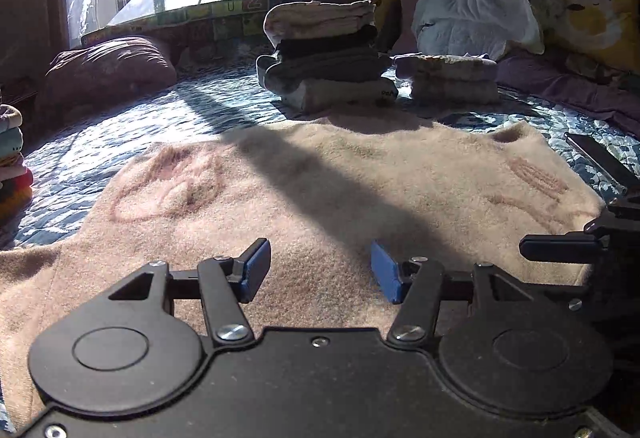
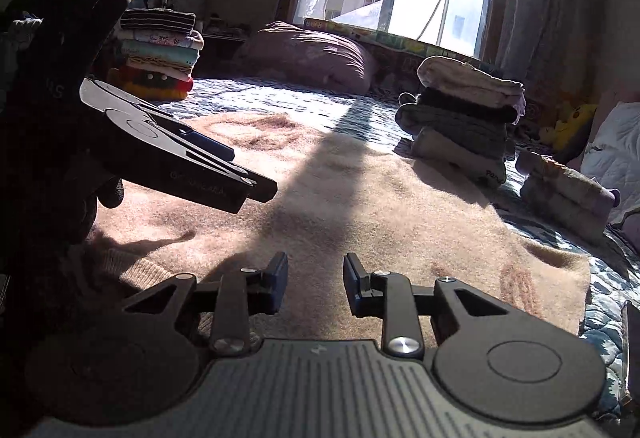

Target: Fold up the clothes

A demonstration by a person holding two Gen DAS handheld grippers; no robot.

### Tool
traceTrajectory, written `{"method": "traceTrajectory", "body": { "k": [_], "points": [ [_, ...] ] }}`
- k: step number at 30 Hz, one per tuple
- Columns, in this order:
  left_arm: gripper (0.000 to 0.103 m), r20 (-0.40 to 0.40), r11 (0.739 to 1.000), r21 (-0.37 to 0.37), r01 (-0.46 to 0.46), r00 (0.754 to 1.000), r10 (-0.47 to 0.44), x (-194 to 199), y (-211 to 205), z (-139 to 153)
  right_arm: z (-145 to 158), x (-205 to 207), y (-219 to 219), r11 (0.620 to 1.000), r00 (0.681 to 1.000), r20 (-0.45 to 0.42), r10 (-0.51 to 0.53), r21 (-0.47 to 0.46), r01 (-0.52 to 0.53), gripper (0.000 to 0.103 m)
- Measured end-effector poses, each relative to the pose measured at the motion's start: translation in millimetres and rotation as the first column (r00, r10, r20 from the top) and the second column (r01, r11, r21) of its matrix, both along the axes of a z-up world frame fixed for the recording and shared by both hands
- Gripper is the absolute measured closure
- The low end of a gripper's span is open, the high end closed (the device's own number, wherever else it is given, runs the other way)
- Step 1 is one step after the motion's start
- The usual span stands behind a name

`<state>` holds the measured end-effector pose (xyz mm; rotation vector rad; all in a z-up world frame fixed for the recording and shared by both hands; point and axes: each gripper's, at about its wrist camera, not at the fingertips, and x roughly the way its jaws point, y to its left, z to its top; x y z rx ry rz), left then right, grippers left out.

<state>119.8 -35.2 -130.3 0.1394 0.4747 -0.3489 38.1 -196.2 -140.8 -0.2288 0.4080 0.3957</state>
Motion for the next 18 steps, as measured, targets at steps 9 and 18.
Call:
{"method": "traceTrajectory", "body": {
  "k": [9, 18],
  "points": [
    [0.045, -0.115, 0.995, 0.088, 0.052, 0.993, -0.042, -16, -3, -24, -18, -2, -10, 0.998, 0.989, -0.145, 0.003, -0.064, -0.012, 0.062],
    [0.043, -0.162, 0.999, 0.008, -0.04, 0.986, 0.041, -45, 62, 6, 3, -1, -57, 0.97, 0.978, -0.119, -0.171, 0.154, 0.188, 0.056]
  ]
}}
